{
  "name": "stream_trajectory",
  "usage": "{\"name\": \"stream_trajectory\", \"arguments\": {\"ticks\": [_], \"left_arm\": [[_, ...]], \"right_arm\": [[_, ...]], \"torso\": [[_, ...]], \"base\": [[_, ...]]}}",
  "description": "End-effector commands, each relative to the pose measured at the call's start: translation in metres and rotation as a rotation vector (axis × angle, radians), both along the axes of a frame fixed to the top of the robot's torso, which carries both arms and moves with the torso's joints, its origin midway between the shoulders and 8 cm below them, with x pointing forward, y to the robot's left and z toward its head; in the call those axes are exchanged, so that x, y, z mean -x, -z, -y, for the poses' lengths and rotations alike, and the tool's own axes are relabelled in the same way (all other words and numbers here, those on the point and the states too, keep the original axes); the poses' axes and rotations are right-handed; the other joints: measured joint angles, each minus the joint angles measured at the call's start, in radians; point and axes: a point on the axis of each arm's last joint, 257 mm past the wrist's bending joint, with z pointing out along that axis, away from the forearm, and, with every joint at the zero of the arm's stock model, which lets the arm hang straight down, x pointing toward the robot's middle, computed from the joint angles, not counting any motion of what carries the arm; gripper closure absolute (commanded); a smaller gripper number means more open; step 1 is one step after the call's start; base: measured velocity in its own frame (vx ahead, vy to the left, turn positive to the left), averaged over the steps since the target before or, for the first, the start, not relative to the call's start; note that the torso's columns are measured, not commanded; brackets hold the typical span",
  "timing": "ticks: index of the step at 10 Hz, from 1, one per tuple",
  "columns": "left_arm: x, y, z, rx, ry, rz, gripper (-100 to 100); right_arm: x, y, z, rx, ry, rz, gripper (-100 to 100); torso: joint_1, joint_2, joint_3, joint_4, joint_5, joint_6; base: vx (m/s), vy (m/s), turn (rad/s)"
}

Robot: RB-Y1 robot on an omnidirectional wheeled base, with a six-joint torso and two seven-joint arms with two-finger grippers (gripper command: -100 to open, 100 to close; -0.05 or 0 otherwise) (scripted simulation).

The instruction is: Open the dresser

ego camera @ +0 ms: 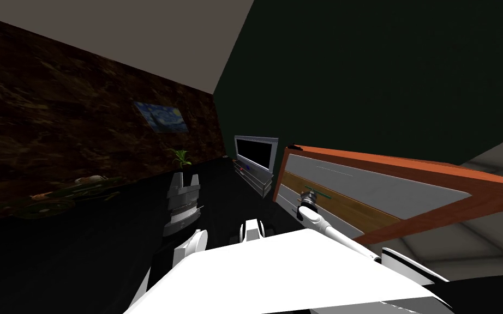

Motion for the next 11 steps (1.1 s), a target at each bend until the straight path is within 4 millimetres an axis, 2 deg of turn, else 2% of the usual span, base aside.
{"name": "stream_trajectory", "arguments": {"ticks": [1,4,5,7,9,11], "left_arm": [[0.0000,0.0000,0.0000,0.000,0.000,0.000,0],[0.0000,0.0000,0.0001,0.000,0.000,0.000,0],[0.0000,0.0000,0.0001,0.000,0.000,0.000,0],[-0.0001,-0.0001,0.0001,0.001,0.000,0.000,0],[-0.0001,-0.0002,0.0002,0.001,0.000,0.001,0],[-0.0001,-0.0001,0.0002,0.001,0.000,0.000,0]], "right_arm": [[0.0025,0.0012,0.0015,0.001,0.006,0.001,-100],[0.0023,0.0011,0.0030,-0.001,0.008,0.001,-100],[0.0021,0.0010,0.0034,-0.002,0.008,0.001,100],[-0.0004,-0.0005,0.0014,-0.002,0.002,0.001,100],[-0.0029,-0.0020,-0.0006,-0.003,-0.004,0.001,100],[-0.0037,-0.0025,-0.0009,-0.003,-0.004,0.003,100]], "torso": [[0.004,0.002,0.001,0.001,0.001,0.000],[0.005,0.007,0.004,0.002,0.002,0.000],[0.006,0.006,0.004,0.002,0.002,0.000],[0.011,0.009,0.006,0.003,0.003,0.001],[0.005,0.006,0.004,0.000,-0.002,-0.001],[0.002,0.003,0.002,0.001,0.000,0.000]], "base": [[0.121,-0.141,0.025],[0.053,-0.079,0.020],[0.007,-0.011,-0.001],[-0.071,0.108,-0.031],[-0.139,0.166,-0.026],[-0.093,0.122,-0.020]]}}
